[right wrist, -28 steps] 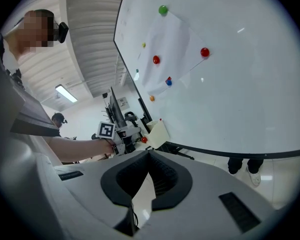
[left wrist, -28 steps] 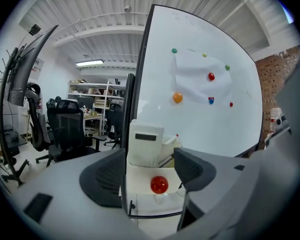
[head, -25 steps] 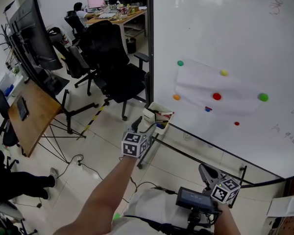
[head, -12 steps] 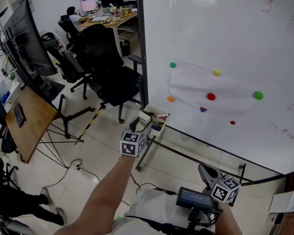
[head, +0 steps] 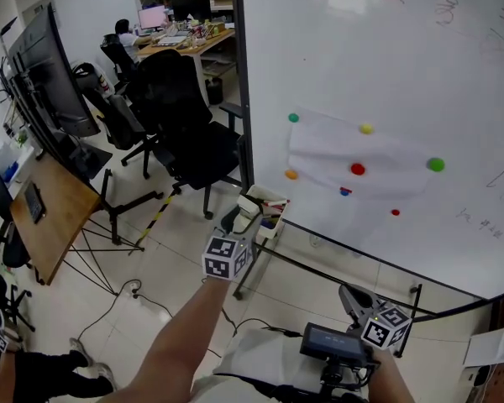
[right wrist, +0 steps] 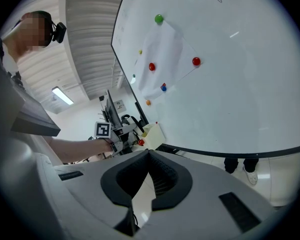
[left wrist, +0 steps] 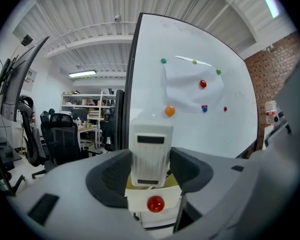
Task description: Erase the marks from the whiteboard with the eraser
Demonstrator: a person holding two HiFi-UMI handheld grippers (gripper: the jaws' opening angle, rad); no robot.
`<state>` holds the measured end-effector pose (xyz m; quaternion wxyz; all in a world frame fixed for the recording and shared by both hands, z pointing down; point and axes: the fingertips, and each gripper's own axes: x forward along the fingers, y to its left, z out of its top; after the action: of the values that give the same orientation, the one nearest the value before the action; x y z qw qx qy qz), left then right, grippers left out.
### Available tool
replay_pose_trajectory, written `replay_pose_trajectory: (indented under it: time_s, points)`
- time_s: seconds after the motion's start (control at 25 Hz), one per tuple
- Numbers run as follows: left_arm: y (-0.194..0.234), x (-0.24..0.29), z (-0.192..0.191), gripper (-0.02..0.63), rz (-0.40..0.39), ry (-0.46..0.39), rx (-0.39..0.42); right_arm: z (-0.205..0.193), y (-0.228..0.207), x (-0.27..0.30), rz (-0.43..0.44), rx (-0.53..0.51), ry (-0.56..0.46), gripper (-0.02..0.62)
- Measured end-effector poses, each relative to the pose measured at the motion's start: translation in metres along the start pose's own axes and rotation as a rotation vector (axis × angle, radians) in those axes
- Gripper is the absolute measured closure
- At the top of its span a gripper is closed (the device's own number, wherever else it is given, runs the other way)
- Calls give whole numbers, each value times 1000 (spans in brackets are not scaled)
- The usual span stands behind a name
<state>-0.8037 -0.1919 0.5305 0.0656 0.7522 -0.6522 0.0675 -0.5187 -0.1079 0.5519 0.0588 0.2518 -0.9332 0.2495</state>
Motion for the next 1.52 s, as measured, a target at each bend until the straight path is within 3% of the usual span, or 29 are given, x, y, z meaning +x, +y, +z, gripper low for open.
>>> replay_pose_trajectory:
  time_s: [0.28, 0.64, 1.08, 1.52]
  points:
    - [-26, -22, 29, 328, -30, -67, 60, -5, 3, -10, -2, 3, -14, 580]
    - [-83, -44, 23, 330, -194, -60, 42, -15, 4, -23, -20, 12, -17, 580]
    - [-172, -30, -14, 331, -415, 22, -8, -17, -17, -66, -154, 62, -54, 579]
    - [-246, -24, -21, 333, -628, 43, -9, -15, -37, -110, -282, 79, -105, 580]
